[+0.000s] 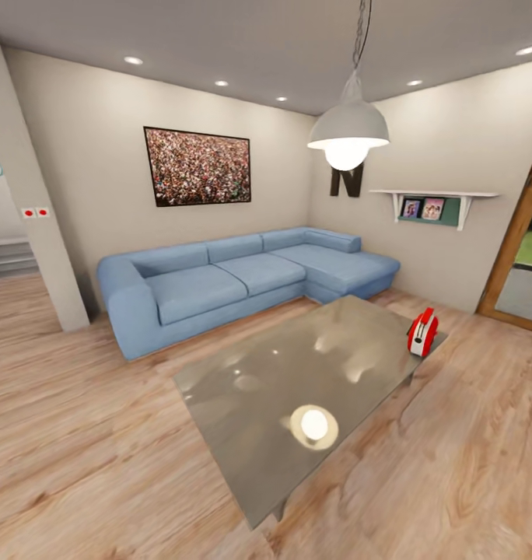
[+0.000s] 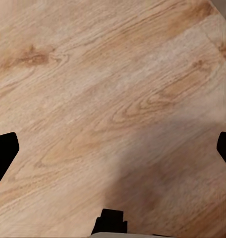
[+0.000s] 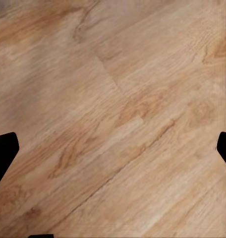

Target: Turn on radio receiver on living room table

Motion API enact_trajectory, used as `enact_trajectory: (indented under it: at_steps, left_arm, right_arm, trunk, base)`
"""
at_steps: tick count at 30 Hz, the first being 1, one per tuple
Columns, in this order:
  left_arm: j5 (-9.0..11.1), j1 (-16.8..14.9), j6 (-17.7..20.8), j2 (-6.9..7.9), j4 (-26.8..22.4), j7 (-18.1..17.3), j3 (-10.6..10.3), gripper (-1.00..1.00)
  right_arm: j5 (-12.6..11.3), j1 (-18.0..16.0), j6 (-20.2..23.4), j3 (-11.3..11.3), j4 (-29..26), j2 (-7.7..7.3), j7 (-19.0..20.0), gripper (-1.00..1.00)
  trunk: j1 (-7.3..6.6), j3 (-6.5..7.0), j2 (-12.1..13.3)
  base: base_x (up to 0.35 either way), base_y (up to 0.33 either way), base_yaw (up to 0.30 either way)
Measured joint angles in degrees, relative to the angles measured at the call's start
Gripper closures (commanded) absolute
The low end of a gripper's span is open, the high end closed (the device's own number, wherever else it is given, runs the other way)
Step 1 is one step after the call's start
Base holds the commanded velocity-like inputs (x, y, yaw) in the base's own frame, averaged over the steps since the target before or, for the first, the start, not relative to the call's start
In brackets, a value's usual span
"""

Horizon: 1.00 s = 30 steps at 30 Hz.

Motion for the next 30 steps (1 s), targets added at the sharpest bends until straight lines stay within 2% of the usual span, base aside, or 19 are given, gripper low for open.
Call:
enact_trajectory:
  at_steps: [30]
  left_arm:
    - [0.00, 0.00, 0.00, 0.00, 0.01, 0.53, 0.00, -1.00]
  right_arm:
    - [0.00, 0.00, 0.00, 0.00, 0.00, -0.04, 0.00, -1.00]
  trunk:
    - [0.00, 0.00, 0.00]
  base:
    - [0.165, -0.302, -0.001]
